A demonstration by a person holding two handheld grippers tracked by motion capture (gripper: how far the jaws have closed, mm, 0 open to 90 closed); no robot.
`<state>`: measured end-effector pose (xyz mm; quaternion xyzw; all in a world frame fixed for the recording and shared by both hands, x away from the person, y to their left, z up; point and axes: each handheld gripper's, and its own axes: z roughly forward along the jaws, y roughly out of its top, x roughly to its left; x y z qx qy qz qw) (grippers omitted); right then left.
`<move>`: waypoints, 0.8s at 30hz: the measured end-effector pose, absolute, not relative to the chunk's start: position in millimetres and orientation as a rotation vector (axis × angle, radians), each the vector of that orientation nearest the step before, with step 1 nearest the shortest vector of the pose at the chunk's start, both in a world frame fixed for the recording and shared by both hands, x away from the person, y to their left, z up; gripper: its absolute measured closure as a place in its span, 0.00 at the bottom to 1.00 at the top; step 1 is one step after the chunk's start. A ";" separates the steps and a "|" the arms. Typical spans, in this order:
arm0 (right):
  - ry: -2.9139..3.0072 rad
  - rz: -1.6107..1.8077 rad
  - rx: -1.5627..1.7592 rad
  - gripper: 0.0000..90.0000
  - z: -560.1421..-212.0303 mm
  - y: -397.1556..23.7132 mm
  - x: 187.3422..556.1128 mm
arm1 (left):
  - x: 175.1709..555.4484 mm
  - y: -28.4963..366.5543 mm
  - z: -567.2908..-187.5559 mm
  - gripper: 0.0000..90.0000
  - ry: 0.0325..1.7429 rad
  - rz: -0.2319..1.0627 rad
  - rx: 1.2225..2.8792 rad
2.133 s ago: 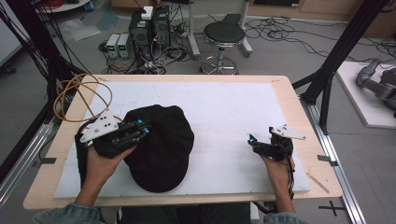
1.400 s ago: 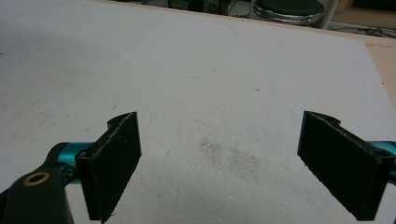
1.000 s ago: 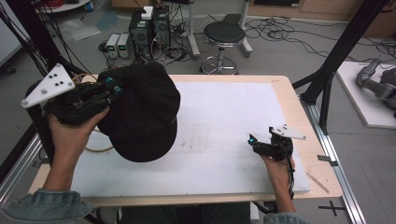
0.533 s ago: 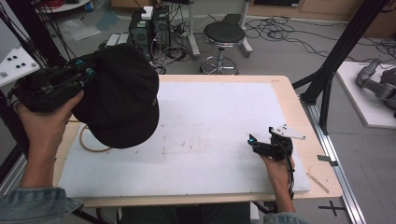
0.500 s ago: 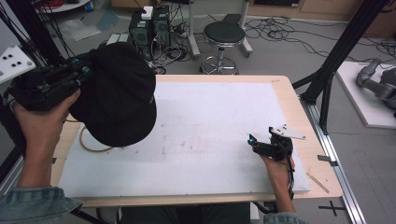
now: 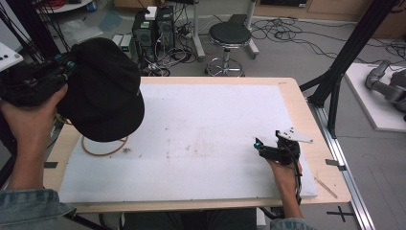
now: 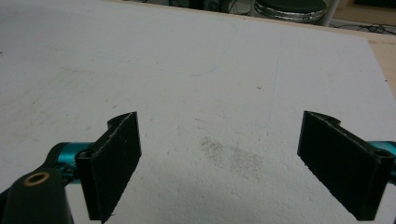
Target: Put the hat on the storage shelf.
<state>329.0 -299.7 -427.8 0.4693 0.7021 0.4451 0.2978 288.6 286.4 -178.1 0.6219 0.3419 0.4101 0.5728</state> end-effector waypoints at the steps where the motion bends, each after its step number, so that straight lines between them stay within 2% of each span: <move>1: 1.869 1.181 1.247 0.15 -427.7 -299.9 329.0 | 290.0 289.7 -178.9 0.92 0.814 0.968 1.452; 24: 1.876 1.187 1.253 0.15 -428.3 -299.2 329.3 | 313.1 316.9 -206.3 0.92 0.977 0.995 1.436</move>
